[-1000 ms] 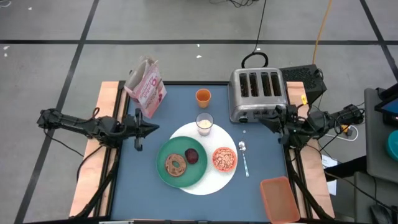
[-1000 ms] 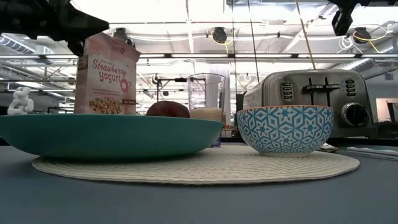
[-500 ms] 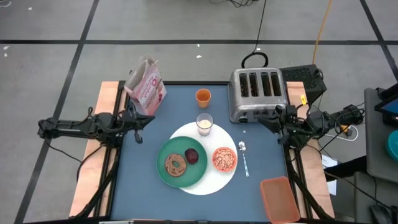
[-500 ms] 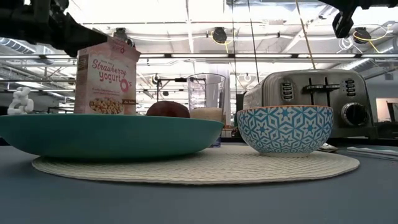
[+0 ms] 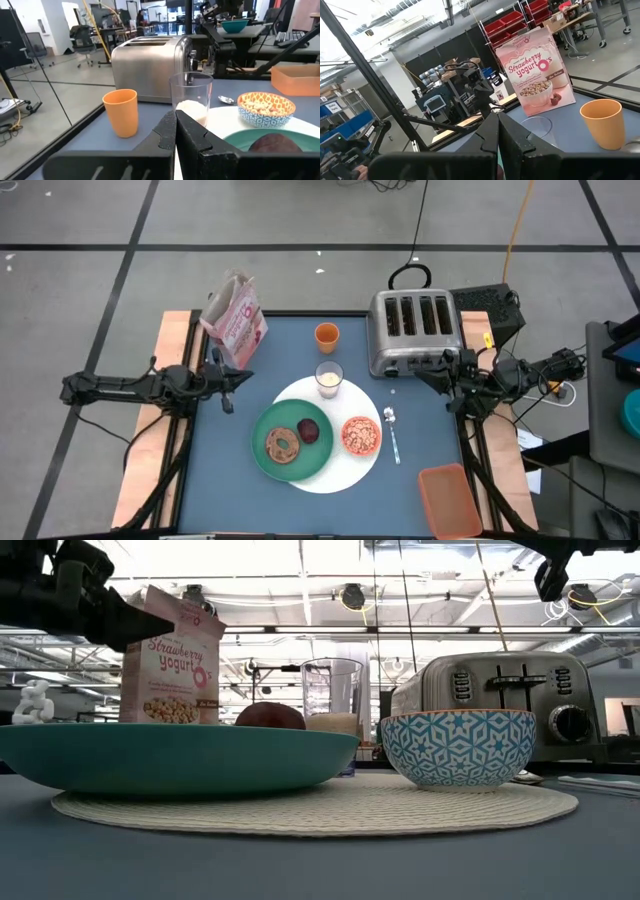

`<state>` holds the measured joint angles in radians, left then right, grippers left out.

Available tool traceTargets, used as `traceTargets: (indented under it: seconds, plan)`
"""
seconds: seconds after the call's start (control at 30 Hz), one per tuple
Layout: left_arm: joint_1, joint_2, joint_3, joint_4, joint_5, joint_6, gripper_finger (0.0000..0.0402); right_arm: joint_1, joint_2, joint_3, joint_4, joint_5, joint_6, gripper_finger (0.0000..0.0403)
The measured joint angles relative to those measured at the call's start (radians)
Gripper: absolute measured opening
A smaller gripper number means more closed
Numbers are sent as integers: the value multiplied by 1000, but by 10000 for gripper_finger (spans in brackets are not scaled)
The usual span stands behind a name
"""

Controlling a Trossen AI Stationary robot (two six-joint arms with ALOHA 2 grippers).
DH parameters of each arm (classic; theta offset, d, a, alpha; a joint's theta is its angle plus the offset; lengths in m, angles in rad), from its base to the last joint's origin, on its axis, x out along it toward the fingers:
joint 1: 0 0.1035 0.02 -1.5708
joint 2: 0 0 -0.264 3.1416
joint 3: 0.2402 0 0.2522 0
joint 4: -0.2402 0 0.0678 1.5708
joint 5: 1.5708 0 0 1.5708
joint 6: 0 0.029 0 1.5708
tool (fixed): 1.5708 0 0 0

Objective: Arrange a breakfast setting
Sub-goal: Return to Home Position

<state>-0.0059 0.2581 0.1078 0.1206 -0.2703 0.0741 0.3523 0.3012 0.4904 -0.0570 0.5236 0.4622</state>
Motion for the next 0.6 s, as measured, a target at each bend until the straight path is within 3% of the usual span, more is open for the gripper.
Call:
traceTargets:
  seconds: [0.27, 0.6]
  plan:
    - [2, -21, 0, -17, -1, 73, 6, 0, 0, 0, 0, 0, -3, 0]
    - [41, -256, 0, -208, -6, 66, 6, 0, 0, 0, -1, 0, -3, 0]
